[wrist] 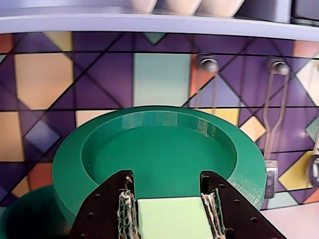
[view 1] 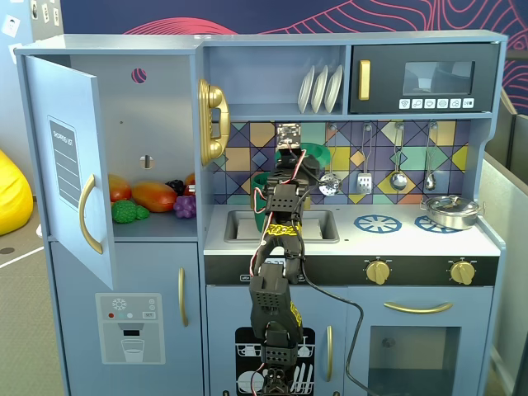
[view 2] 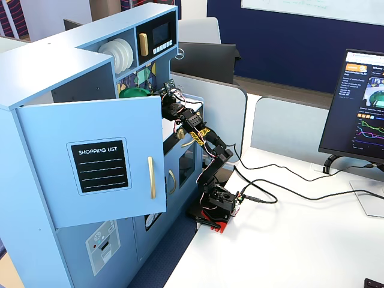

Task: Pick up the lid from the counter and put it on the green recipient

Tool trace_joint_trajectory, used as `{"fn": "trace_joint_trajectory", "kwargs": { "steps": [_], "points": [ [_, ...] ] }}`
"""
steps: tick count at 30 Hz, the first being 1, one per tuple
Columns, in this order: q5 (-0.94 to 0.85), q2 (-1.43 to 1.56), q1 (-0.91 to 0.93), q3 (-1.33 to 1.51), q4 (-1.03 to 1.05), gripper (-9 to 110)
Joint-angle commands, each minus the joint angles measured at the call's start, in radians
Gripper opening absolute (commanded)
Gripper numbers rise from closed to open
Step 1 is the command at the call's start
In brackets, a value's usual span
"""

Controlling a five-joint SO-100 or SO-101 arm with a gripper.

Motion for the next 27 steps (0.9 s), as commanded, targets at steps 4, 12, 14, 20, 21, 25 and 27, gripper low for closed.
{"fn": "trace_joint_trajectory", "kwargs": {
  "steps": [4,12,14,20,21,25,27],
  "points": [
    [-0.009,-0.018,-0.084,-0.098,0.0,0],
    [0.009,-0.06,-0.127,-0.098,0.002,0],
    [0.017,-0.061,-0.133,-0.089,0.002,0],
    [0.023,-0.06,-0.15,-0.055,0.0,0],
    [0.025,-0.061,-0.152,-0.054,-0.002,0],
    [0.029,-0.064,-0.152,-0.034,0.0,0],
    [0.034,-0.063,-0.152,-0.018,0.0,0]
  ]
}}
